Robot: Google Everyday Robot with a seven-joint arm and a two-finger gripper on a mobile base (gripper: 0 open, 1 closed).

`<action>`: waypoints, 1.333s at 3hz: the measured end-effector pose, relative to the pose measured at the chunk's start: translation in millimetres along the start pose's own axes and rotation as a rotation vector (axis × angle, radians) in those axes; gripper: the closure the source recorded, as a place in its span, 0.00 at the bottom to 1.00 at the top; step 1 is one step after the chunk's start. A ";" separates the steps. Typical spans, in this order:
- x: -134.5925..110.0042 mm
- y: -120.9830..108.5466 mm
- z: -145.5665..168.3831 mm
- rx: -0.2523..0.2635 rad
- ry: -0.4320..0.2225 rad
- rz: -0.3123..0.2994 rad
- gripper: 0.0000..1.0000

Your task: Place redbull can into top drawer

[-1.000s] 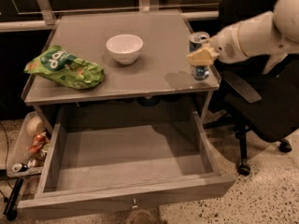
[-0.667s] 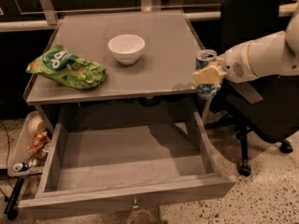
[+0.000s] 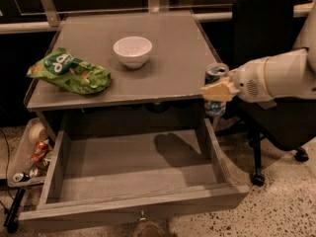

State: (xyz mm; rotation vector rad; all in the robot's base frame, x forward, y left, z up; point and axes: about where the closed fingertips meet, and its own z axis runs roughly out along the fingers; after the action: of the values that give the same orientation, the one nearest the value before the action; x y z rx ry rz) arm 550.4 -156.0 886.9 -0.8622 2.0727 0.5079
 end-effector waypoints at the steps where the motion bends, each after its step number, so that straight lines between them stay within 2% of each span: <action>1: 46.6 41.5 29.6 -0.070 -0.002 0.091 1.00; 3: 50.7 44.6 35.9 -0.078 -0.011 0.097 1.00; 4: 75.2 55.9 65.6 -0.095 -0.063 0.133 1.00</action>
Offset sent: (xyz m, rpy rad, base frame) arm -0.0261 0.0201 -0.0401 0.0711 0.0581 -0.0030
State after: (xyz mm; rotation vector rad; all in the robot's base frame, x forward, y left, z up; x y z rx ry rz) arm 512.1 -107.7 790.6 -0.7555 2.0709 0.7016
